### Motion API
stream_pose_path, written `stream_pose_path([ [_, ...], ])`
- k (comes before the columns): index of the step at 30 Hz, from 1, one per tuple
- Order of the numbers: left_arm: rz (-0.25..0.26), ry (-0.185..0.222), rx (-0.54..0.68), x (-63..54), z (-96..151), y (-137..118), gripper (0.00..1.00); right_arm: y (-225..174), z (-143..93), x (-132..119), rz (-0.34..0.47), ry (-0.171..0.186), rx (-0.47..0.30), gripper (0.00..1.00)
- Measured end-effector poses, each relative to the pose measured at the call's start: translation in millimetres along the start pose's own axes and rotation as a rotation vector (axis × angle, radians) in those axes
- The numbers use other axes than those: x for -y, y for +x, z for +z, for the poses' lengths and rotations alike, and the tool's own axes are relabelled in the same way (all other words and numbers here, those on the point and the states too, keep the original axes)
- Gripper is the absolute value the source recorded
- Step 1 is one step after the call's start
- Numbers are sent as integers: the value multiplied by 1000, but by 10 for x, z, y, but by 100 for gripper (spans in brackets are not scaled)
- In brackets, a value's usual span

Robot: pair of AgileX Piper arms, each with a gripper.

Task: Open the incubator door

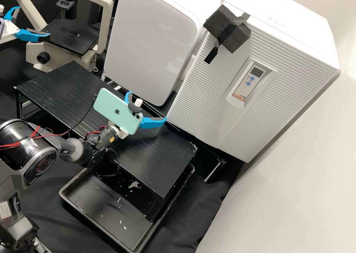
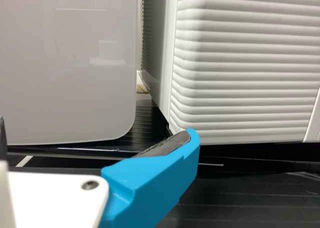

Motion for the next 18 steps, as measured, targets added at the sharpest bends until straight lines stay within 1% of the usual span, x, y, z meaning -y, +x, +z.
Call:
stream_pose_path([
  [10, 0, 0, 0, 0, 0, 0, 100, 0, 0, 0, 0, 0, 0, 100],
  [12, 0, 0, 0, 0, 0, 0, 100, -16, -38, -38, 13, -1, -13, 100],
  [15, 0, 0, 0, 0, 0, 0, 100, -71, -128, -170, 58, -1, -41, 100],
  [16, 0, 0, 0, 0, 0, 0, 100, -89, -165, -250, 87, -1, -52, 100],
  [18, 0, 0, 0, 0, 0, 0, 100, -117, -231, -410, 154, 14, -65, 100],
])
